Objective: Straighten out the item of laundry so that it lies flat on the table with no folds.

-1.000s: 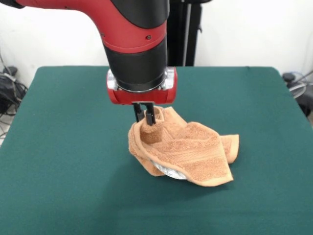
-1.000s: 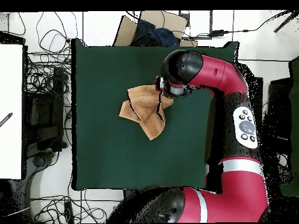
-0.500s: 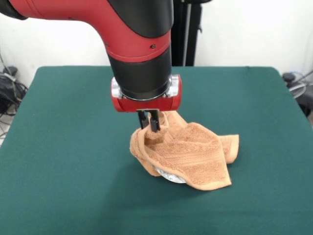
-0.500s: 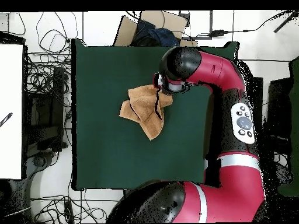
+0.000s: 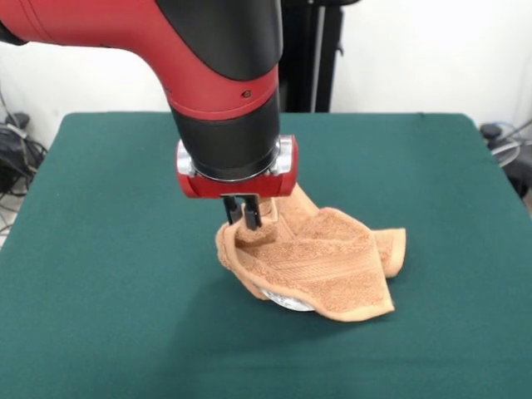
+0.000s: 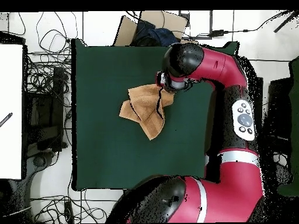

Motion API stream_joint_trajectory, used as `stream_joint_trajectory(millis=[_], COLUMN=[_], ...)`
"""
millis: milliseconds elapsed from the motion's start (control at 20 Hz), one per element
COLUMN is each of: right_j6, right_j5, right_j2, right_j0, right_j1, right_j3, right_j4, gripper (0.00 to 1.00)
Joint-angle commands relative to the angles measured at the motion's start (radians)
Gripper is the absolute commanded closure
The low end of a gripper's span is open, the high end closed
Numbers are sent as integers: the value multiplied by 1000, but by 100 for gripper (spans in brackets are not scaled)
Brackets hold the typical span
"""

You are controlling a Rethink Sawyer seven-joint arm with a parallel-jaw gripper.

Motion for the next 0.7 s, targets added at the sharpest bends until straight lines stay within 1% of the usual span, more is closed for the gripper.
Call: stream_joint_trajectory(millis=[50,450,700], right_j6=[-286,-299,-331], right_j5=[80,42,57], right_j2=[95,118,117], right_j0=[-36,-67,-62], right_j1=[16,36,57], right_j3=[1,32,-12], right_j4=[-58,-56,-72], gripper=[100,100,100])
